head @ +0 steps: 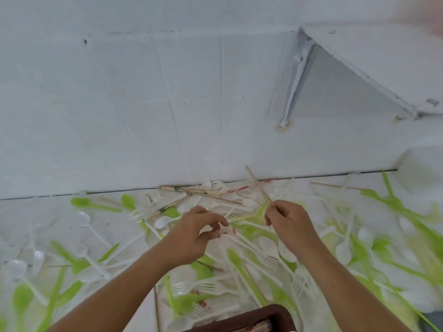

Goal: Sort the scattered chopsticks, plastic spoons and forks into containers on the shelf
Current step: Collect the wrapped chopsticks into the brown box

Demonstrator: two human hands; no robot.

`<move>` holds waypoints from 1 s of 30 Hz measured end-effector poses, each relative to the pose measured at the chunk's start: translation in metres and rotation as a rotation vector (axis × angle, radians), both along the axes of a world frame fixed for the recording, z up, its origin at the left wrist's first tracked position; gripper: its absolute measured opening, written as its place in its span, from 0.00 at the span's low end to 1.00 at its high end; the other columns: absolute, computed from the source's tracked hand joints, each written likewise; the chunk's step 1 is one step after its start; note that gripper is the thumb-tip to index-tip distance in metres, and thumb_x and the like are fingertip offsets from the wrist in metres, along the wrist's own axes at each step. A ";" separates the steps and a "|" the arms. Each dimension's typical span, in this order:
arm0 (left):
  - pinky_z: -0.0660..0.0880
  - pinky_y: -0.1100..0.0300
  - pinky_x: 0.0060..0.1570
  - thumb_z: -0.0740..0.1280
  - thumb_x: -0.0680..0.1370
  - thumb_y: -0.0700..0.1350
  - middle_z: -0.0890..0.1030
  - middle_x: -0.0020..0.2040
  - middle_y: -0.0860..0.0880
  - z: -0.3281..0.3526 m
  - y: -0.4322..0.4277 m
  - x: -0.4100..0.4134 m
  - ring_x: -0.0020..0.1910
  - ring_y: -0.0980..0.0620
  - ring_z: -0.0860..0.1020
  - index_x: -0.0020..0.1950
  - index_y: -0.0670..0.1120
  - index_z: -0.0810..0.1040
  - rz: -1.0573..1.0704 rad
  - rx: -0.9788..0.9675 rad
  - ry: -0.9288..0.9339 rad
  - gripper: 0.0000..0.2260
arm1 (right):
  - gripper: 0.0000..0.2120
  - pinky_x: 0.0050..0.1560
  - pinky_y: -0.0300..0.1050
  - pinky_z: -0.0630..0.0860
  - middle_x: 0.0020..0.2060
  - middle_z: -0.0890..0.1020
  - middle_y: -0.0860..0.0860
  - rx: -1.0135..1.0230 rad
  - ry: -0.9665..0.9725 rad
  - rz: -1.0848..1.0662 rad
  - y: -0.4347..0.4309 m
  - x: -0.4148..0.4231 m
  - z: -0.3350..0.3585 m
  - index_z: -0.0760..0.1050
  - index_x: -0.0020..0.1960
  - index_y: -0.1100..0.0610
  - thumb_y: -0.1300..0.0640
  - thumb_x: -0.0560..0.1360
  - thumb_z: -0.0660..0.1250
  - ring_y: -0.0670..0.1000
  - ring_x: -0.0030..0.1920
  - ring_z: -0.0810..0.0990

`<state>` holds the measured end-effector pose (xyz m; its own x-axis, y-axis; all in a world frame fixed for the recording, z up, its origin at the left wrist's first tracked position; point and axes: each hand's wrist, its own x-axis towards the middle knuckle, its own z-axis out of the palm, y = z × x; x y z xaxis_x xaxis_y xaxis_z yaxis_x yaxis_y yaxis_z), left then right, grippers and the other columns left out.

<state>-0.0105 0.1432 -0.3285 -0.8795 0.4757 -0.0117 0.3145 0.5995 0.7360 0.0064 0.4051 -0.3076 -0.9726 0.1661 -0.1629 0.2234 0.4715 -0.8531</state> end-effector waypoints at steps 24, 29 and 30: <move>0.75 0.54 0.47 0.65 0.80 0.47 0.79 0.55 0.54 -0.060 -0.007 -0.141 0.53 0.44 0.81 0.60 0.54 0.82 0.168 -0.714 0.172 0.10 | 0.09 0.44 0.46 0.79 0.41 0.80 0.43 0.603 -0.119 0.356 0.037 -0.119 -0.064 0.79 0.44 0.46 0.60 0.69 0.72 0.51 0.43 0.80; 0.74 0.56 0.45 0.70 0.79 0.49 0.81 0.48 0.55 -0.046 -0.017 -0.133 0.51 0.48 0.80 0.53 0.54 0.85 0.254 -0.556 0.202 0.05 | 0.09 0.45 0.42 0.79 0.36 0.84 0.43 0.439 -0.128 0.293 0.056 -0.113 -0.044 0.85 0.37 0.44 0.56 0.67 0.82 0.45 0.41 0.83; 0.74 0.56 0.45 0.71 0.79 0.49 0.81 0.47 0.56 -0.042 -0.020 -0.131 0.50 0.49 0.80 0.51 0.54 0.86 0.280 -0.489 0.213 0.04 | 0.09 0.43 0.40 0.77 0.35 0.84 0.44 0.422 -0.089 0.267 0.058 -0.114 -0.039 0.85 0.36 0.44 0.55 0.68 0.82 0.45 0.40 0.83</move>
